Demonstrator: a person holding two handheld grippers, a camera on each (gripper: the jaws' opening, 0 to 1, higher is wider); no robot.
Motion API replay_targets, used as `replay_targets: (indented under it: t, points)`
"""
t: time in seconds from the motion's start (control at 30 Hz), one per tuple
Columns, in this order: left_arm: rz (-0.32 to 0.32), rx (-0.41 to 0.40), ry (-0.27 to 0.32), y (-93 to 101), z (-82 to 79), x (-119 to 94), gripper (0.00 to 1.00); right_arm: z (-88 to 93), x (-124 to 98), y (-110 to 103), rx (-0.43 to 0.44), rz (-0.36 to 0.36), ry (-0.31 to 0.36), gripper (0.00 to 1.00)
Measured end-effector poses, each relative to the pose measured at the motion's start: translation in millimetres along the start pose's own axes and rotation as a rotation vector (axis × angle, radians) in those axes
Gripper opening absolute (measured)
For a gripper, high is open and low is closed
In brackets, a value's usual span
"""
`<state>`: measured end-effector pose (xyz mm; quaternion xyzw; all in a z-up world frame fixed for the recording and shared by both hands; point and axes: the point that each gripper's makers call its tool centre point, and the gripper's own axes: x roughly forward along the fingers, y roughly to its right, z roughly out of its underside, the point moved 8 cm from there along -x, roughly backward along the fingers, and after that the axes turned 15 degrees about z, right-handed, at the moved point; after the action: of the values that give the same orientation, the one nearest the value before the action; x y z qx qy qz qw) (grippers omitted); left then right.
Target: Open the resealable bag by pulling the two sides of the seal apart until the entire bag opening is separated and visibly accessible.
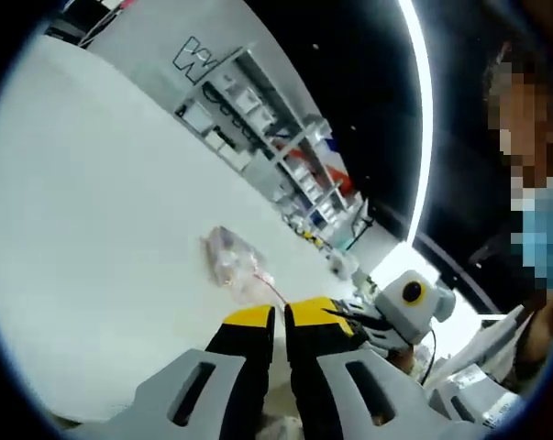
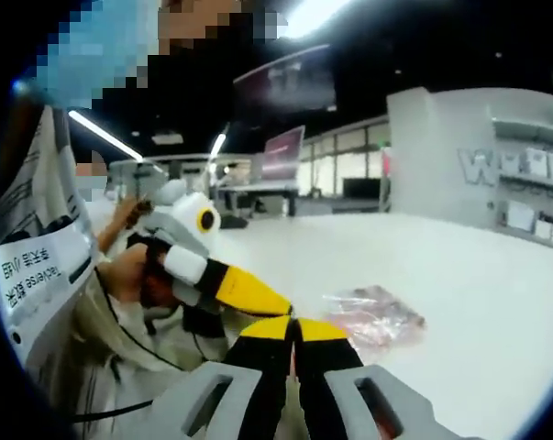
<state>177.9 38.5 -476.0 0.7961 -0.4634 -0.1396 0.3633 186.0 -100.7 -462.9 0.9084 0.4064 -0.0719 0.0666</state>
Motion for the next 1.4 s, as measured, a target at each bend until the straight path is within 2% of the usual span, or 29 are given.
replay_targets:
  t: [0.33, 1.4]
  points:
    - [0.005, 0.006, -0.004, -0.3, 0.7, 0.0, 0.02, 0.4, 0.4, -1.1, 0.008, -0.006, 0.001, 0.00]
    - [-0.001, 0.039, -0.021, -0.8, 3.4, 1.5, 0.01, 1.8, -0.4, 3.1, 0.045, 0.008, 0.001, 0.00]
